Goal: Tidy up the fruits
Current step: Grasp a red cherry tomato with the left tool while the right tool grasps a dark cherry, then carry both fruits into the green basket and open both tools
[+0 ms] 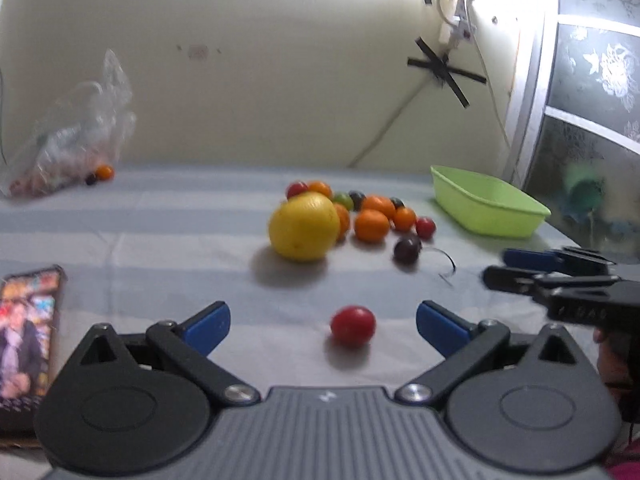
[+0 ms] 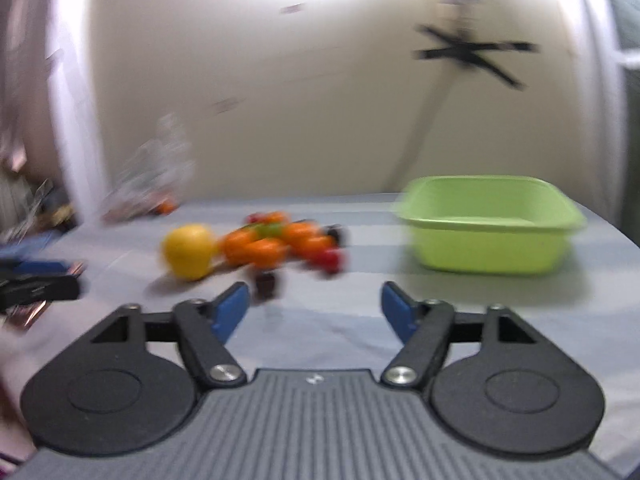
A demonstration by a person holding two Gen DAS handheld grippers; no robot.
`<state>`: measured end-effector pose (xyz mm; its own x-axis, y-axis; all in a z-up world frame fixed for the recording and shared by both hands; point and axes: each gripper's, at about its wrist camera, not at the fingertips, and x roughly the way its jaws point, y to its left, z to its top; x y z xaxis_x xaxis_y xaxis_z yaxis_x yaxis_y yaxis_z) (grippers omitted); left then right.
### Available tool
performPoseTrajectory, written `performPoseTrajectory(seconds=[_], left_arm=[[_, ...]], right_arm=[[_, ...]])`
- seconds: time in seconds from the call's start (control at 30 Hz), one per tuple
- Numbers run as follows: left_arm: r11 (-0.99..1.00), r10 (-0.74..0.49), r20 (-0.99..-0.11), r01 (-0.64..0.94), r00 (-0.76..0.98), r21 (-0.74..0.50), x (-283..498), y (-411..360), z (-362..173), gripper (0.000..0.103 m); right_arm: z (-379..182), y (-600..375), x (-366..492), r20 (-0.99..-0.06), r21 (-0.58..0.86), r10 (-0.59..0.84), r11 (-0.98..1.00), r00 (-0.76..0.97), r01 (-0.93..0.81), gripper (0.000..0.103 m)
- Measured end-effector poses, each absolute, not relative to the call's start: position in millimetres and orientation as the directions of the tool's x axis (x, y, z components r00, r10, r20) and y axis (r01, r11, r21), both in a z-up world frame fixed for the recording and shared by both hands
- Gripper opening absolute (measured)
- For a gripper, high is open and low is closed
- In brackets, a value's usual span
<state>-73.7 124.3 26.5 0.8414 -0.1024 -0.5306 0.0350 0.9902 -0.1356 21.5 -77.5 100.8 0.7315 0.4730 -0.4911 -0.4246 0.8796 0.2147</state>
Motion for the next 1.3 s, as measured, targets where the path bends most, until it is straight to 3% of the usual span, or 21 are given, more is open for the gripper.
performPoseTrajectory(seconds=[0.07,0.13,0.2,0.3,0.47,0.73,0.8,0.83,0.87,0.9,1.0,1.07,1.3], left_arm=[[0.988,-0.126,-0.538,0.054,0.833,-0.147,-70,119,20,0.095],[0.985,-0.144,-0.552,0.066,0.822,-0.158,-64,116,16,0.089],[0.982,-0.162,-0.566,0.076,0.808,-0.173,-59,115,10,0.075],[0.977,-0.178,-0.589,0.07,0.788,-0.202,-54,116,4,0.059],[0.978,-0.159,-0.601,0.043,0.783,-0.202,-50,113,2,0.043],[0.987,-0.116,-0.604,0.023,0.788,-0.16,-50,109,3,0.04],[0.991,-0.098,-0.603,0.019,0.791,-0.135,-50,105,3,0.04],[0.992,-0.091,-0.602,0.019,0.793,-0.126,-50,104,3,0.04],[0.993,-0.085,-0.601,0.018,0.795,-0.117,-49,103,3,0.04],[0.994,-0.079,-0.599,0.017,0.797,-0.108,-49,102,3,0.031],[0.994,-0.082,-0.602,0.025,0.794,-0.103,-47,100,5,0.031],[0.993,-0.095,-0.601,0.031,0.794,-0.115,-43,99,8,0.031],[0.979,-0.203,-0.533,0.155,0.821,-0.134,3,69,41,0.031]], right_arm=[[101,-57,20,-0.512,0.173,0.507,0.852,0.694,-0.494,0.051],[98,-43,18,-0.531,0.133,0.524,0.828,0.666,-0.545,0.044],[96,-33,17,-0.545,0.11,0.533,0.811,0.647,-0.575,0.037],[95,-27,21,-0.555,0.104,0.541,0.799,0.632,-0.593,0.035],[92,-27,19,-0.558,0.102,0.539,0.799,0.631,-0.592,0.027],[97,-26,58,-0.557,0.092,0.526,0.808,0.642,-0.582,0.031],[92,-21,70,-0.574,0.068,0.515,0.804,0.636,-0.59,0.037],[89,-20,75,-0.583,0.06,0.512,0.801,0.631,-0.596,0.046],[86,-17,80,-0.591,0.056,0.508,0.801,0.627,-0.596,0.049],[82,-14,85,-0.601,0.057,0.502,0.803,0.622,-0.594,0.049],[73,-11,96,-0.627,0.088,0.516,0.791,0.584,-0.605,0.048],[69,-10,99,-0.642,0.102,0.525,0.781,0.559,-0.616,0.033],[90,-46,82,-0.547,0.092,0.511,0.824,0.664,-0.558,0.033]])
